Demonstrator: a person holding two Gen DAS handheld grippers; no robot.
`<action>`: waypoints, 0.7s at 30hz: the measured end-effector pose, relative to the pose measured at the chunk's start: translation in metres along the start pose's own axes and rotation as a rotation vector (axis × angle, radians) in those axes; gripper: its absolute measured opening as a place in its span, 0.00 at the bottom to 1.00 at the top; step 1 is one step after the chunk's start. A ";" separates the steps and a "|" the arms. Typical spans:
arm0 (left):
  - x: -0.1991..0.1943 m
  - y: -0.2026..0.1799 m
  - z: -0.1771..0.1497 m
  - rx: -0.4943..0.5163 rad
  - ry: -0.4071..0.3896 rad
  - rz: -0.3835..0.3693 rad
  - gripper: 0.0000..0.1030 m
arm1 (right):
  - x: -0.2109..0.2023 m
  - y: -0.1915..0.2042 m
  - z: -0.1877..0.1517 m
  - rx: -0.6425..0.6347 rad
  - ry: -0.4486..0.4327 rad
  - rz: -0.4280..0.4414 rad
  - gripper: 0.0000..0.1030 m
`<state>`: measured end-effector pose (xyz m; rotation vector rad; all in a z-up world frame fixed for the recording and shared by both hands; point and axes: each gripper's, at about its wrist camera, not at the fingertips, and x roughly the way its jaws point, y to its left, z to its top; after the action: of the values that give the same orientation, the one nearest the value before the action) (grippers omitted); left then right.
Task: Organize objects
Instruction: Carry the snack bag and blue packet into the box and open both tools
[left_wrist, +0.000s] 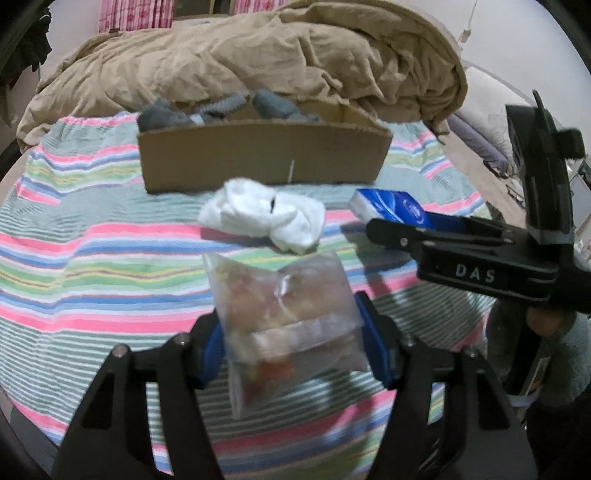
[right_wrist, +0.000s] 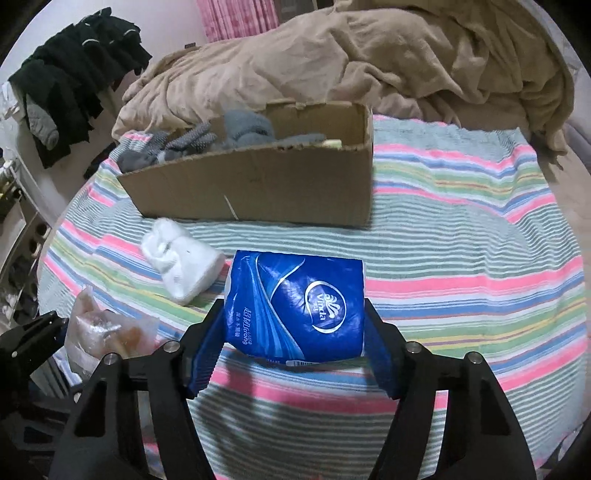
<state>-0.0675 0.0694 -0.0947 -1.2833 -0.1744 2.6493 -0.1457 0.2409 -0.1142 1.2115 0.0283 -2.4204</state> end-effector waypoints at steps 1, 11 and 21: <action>-0.005 0.001 0.002 -0.001 -0.010 -0.001 0.62 | -0.004 0.002 0.002 -0.001 -0.007 0.001 0.70; -0.045 0.014 0.029 -0.011 -0.100 0.000 0.62 | -0.046 0.016 0.025 -0.021 -0.098 0.012 0.70; -0.068 0.024 0.059 0.023 -0.176 0.025 0.62 | -0.060 0.024 0.049 -0.043 -0.145 0.013 0.70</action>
<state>-0.0759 0.0298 -0.0112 -1.0521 -0.1533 2.7759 -0.1417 0.2307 -0.0341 1.0117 0.0289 -2.4764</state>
